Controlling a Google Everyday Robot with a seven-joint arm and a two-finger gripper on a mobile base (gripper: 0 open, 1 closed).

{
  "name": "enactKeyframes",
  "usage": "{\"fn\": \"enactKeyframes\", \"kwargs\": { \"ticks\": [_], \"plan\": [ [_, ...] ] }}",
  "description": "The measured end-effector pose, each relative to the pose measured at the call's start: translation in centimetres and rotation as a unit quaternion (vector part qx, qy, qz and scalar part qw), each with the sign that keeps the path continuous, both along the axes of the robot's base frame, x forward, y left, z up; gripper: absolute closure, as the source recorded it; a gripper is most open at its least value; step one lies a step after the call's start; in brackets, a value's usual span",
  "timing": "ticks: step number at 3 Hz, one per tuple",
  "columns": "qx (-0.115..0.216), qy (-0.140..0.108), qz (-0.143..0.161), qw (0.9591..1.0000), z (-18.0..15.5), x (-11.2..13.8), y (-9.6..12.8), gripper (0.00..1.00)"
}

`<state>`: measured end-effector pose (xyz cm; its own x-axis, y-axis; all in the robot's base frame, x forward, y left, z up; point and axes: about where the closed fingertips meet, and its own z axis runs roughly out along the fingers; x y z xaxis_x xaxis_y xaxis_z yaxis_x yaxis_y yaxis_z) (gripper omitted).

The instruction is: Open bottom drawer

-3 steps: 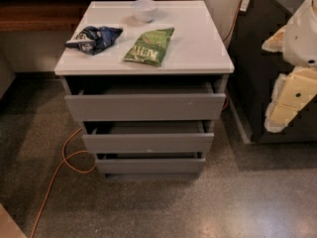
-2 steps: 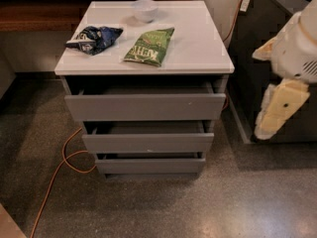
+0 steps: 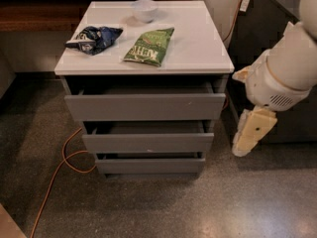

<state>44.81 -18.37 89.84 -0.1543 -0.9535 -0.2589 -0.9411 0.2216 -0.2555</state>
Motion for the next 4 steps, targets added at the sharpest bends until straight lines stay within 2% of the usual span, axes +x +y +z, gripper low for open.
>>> {"fn": "enactKeyframes", "kwargs": {
  "ticks": [2, 3, 4],
  "plan": [
    [0.010, -0.020, -0.005, 0.9997, -5.7, -0.2, 1.8, 0.00],
    [-0.020, -0.026, 0.012, 0.9994, -7.4, -0.7, 2.6, 0.00],
    [-0.023, -0.022, 0.014, 0.9994, -8.0, -0.8, 2.7, 0.00]
  ]
}}
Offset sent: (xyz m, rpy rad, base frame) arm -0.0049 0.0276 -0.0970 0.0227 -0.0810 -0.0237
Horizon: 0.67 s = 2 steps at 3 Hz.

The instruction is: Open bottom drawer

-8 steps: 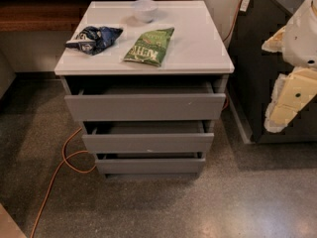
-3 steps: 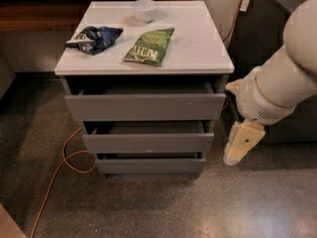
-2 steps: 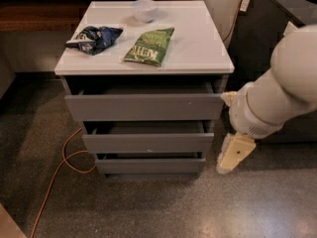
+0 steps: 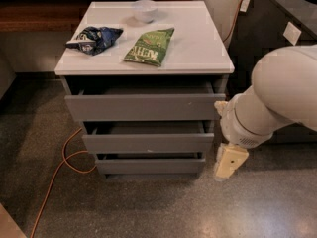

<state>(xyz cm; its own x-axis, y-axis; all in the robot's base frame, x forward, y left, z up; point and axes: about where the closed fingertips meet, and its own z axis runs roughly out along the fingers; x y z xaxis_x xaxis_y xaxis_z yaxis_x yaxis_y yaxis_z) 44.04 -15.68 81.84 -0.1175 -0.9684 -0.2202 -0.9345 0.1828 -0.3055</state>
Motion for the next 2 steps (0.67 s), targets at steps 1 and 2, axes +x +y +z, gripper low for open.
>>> {"fn": "enactKeyframes", "kwargs": {
  "ticks": [1, 2],
  "plan": [
    [0.000, 0.009, 0.003, 1.0000, -0.9, 0.1, 0.6, 0.00],
    [0.031, 0.025, 0.016, 0.9991, -5.1, 0.5, 3.0, 0.00]
  ]
}}
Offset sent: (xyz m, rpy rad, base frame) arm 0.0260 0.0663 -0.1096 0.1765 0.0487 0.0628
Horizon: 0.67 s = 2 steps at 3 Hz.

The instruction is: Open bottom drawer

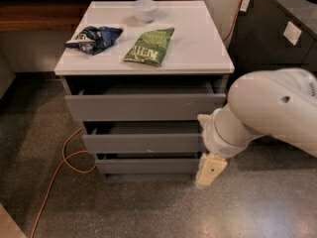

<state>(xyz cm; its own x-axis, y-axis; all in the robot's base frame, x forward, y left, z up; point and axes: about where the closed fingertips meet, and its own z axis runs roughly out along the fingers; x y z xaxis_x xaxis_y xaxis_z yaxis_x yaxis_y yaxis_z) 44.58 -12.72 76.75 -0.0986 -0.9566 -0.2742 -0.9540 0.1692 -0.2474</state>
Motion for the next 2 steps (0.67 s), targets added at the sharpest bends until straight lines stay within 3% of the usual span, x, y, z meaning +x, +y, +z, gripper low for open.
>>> {"fn": "enactKeyframes", "kwargs": {
  "ticks": [2],
  "plan": [
    [0.073, 0.003, 0.034, 0.9968, -8.7, 1.7, 5.6, 0.00]
  ]
}}
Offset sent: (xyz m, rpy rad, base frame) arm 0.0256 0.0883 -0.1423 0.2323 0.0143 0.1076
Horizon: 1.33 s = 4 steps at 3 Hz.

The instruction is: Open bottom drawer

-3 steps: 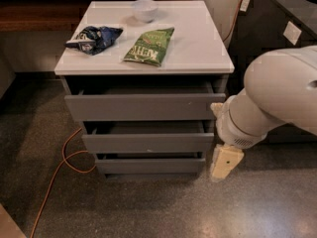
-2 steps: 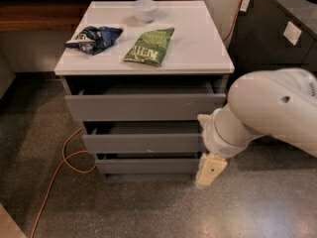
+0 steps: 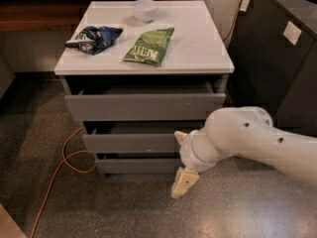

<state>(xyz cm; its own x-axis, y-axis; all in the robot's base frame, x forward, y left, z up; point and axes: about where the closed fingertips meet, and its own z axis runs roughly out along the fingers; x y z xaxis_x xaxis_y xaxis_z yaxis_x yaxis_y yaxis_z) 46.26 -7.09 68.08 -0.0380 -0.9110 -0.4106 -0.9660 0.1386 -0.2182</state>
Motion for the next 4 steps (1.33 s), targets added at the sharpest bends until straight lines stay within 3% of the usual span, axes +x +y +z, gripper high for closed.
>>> {"fn": "enactKeyframes", "kwargs": {
  "ticks": [1, 4],
  "plan": [
    [0.015, 0.008, 0.007, 0.9998, -4.5, 0.7, 1.5, 0.00],
    [0.018, 0.027, 0.001, 0.9995, -17.6, 3.0, 2.8, 0.00]
  ]
}}
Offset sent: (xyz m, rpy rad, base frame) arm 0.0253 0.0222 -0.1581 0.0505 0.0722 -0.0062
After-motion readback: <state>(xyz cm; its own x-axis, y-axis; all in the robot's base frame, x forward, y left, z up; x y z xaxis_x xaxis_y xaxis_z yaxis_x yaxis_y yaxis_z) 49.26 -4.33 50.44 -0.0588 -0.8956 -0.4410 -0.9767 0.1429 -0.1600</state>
